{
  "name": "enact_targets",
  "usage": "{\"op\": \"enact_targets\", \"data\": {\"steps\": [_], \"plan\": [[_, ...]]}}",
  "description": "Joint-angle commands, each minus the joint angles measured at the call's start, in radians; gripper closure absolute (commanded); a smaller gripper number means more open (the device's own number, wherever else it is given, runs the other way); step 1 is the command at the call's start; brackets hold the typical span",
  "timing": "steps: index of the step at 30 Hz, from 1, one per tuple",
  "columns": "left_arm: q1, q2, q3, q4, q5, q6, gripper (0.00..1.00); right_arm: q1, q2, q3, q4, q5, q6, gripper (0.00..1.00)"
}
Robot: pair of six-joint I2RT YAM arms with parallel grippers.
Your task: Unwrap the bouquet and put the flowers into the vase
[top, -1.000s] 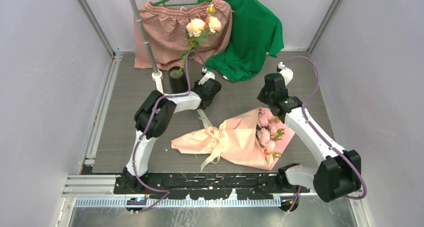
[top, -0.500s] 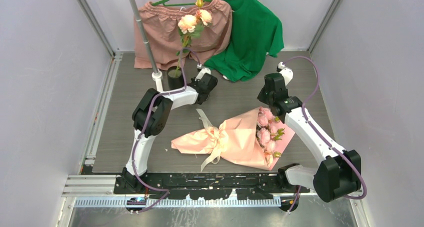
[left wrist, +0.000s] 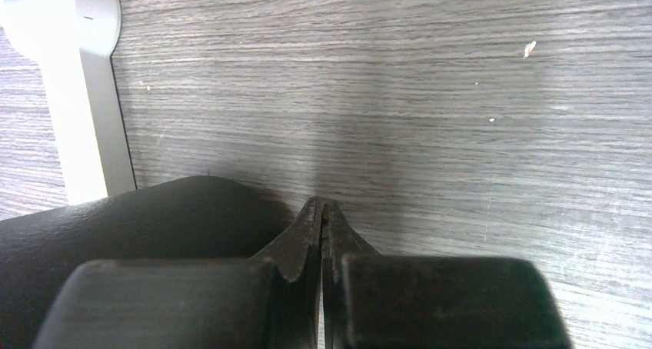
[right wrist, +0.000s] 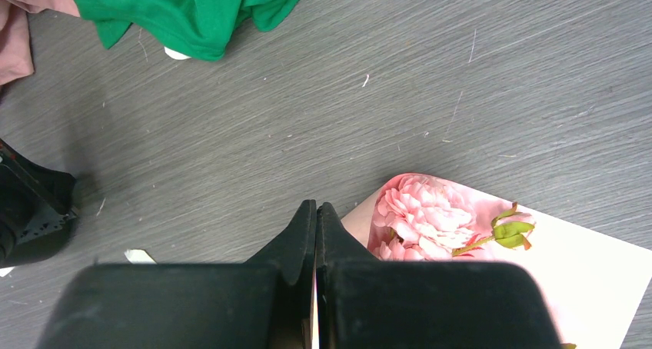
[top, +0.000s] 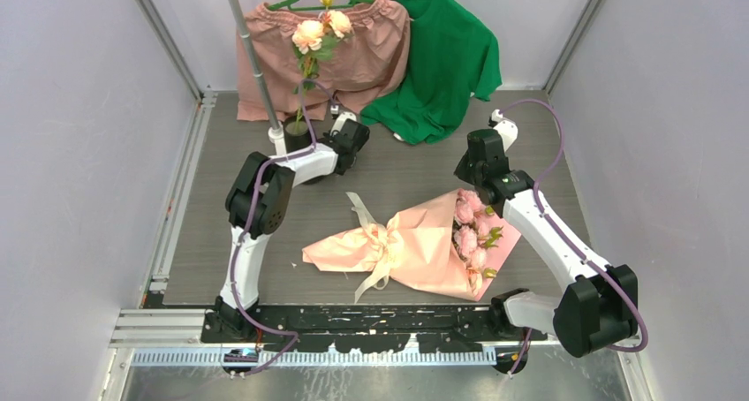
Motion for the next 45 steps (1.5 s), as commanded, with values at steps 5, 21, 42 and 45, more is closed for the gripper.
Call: {"op": "enact_targets", "data": {"steps": [5,21,42,45], "plan": [[0.045,0.032,0.032,-0.145,0.1,-0.011,1.0,0.001,0.003,0.001,0.042,0.0,0.009,0.99],[-0.093,-0.024,-0.019,-0.086,0.072,0.006,0.74,0.001,0.011,0.001,0.06,-0.015,0.026,0.77],[-0.332,-0.298,-0.241,-0.117,0.024,0.009,0.0,0.302,-0.134,0.067,-0.158,0.105,-0.003,0.34],[-0.33,-0.324,-0.256,-0.144,0.013,0.023,0.0,0.436,-0.138,0.049,-0.214,0.146,0.068,0.34]]}}
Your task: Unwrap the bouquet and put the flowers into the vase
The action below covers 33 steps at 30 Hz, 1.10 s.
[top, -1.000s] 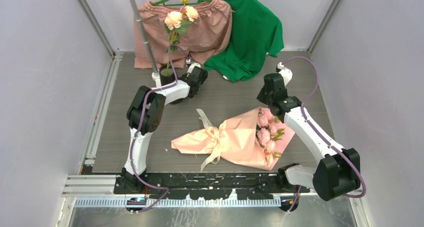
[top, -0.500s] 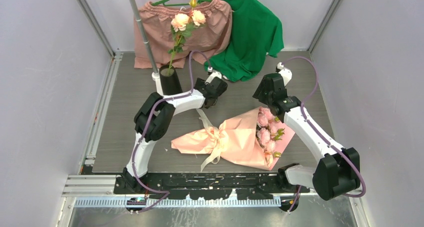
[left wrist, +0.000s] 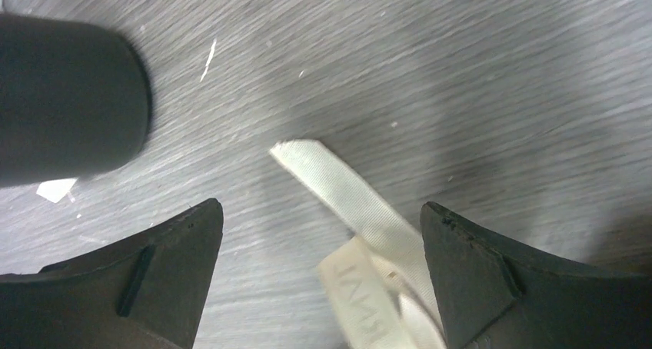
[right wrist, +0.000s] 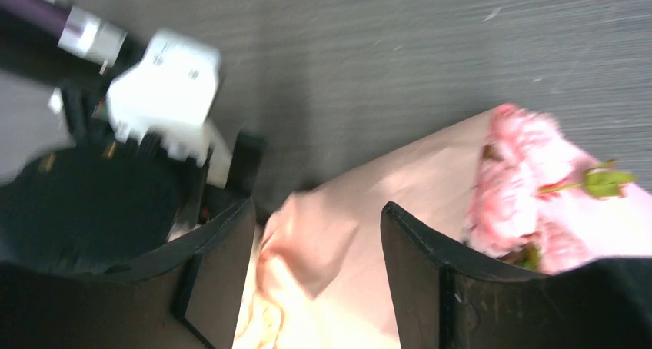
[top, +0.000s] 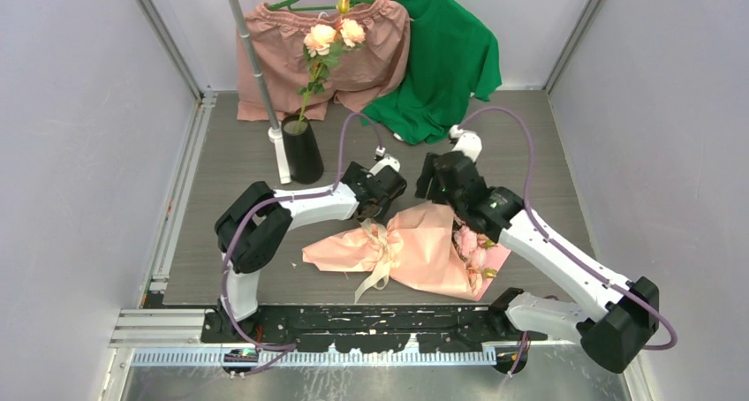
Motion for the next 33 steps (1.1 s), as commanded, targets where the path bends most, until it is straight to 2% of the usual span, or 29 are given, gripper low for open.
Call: {"op": "enact_targets", "data": {"steps": [1,4,8,14,18,24,30,33], "plan": [[0.014,-0.084,-0.01,-0.044,-0.008,0.001,0.0,0.181,-0.033,0.019,-0.097,0.102,0.096,0.34],[0.014,-0.088,-0.01,-0.05,0.024,-0.012,0.0,0.341,-0.042,0.005,-0.14,0.194,0.169,0.34],[0.014,-0.079,0.011,-0.08,0.068,-0.046,0.0,0.513,-0.015,-0.01,-0.165,0.239,0.299,0.34],[0.024,-0.06,0.051,-0.13,0.083,-0.08,0.0,0.686,0.116,-0.023,-0.249,0.328,0.523,0.35],[0.056,-0.083,0.018,-0.106,0.141,-0.097,0.0,0.727,0.14,-0.091,-0.246,0.321,0.656,0.37],[0.065,-0.107,-0.013,-0.086,0.193,-0.103,0.0,0.733,0.014,-0.282,-0.189,0.298,0.826,0.38],[0.057,-0.096,-0.047,-0.077,0.248,-0.149,0.0,0.731,-0.117,-0.351,-0.289,0.398,0.932,0.39],[0.037,-0.113,-0.096,-0.054,0.267,-0.185,0.01,0.707,-0.148,-0.351,-0.336,0.441,0.932,0.39]]}}
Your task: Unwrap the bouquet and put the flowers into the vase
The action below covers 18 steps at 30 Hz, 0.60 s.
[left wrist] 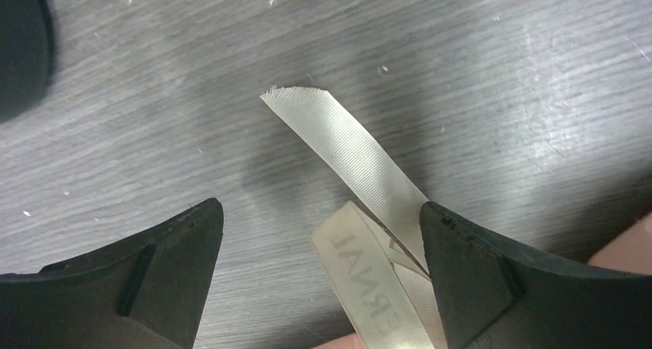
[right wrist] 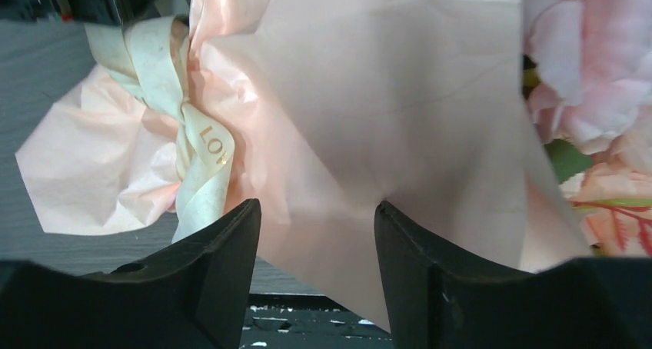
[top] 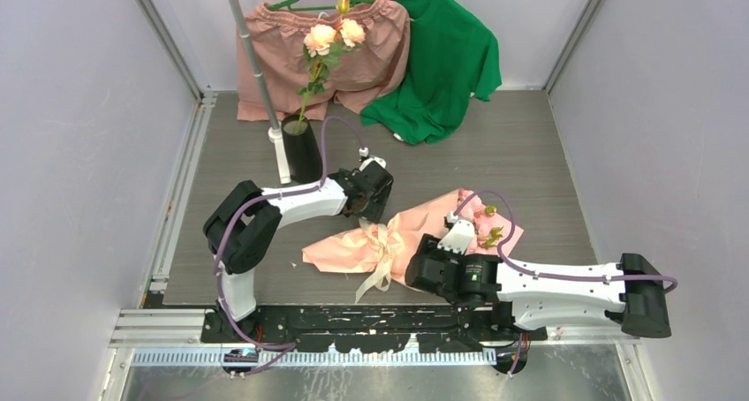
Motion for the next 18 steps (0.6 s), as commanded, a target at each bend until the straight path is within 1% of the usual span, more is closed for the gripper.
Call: {"op": "enact_targets", "data": {"steps": [1,3,6,10,14,18], "plan": [[-0.033,-0.065,-0.07,0.035,0.054,-0.068,0.01,-0.042,-0.051,0.0,-0.074,0.12,0.061,0.39],[-0.042,-0.069,-0.087,0.041,0.062,-0.082,0.01,-0.105,-0.061,-0.018,-0.039,0.078,0.002,0.38],[-0.046,-0.069,-0.095,0.028,0.074,-0.096,0.01,-0.221,-0.066,-0.073,0.051,-0.027,-0.075,0.38],[-0.057,-0.082,-0.106,0.012,0.089,-0.119,0.01,-0.326,-0.037,-0.117,0.14,-0.122,-0.141,0.39],[-0.074,-0.088,-0.108,-0.004,0.109,-0.139,0.01,-0.418,0.044,-0.118,0.241,-0.201,-0.227,0.38],[-0.096,-0.085,-0.095,-0.016,0.119,-0.15,0.01,-0.514,0.177,-0.074,0.342,-0.273,-0.317,0.38]]}}
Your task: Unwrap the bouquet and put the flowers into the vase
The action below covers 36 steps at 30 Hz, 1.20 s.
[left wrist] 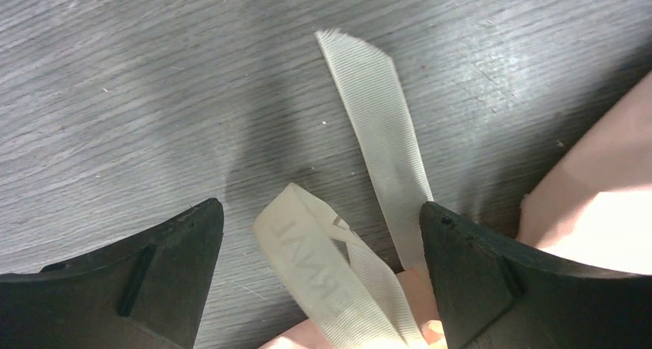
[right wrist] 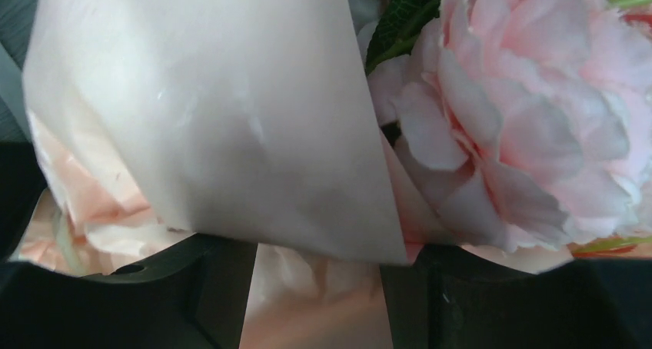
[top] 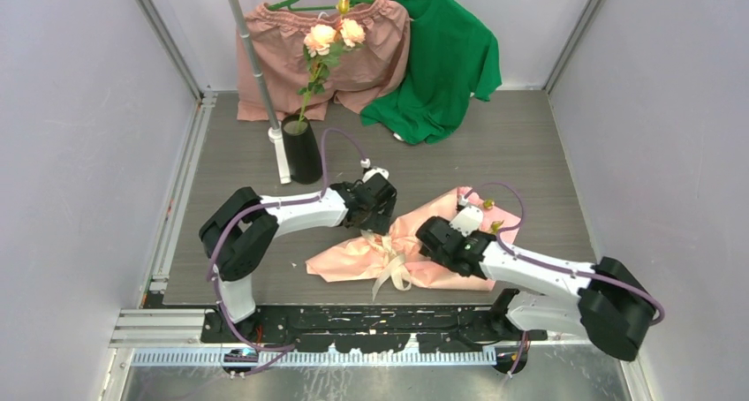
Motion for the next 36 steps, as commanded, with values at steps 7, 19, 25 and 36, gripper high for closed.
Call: {"op": "enact_targets", "data": {"steps": [7,19,25,36], "plan": [[-0.049,-0.002,0.023,-0.053,0.052,-0.032,0.01,-0.206,0.339,0.205,0.223,-0.132,-0.237,0.38],[-0.109,-0.01,0.012,0.004,0.126,-0.076,0.01,-0.379,0.613,0.564,0.205,-0.132,-0.439,0.38],[-0.118,0.014,0.063,-0.024,0.072,-0.066,0.01,-0.387,0.74,0.739,0.182,-0.126,-0.473,0.38],[-0.054,-0.035,0.109,-0.093,0.001,-0.018,0.01,-0.389,0.583,0.725,0.171,-0.079,-0.521,0.39]]}}
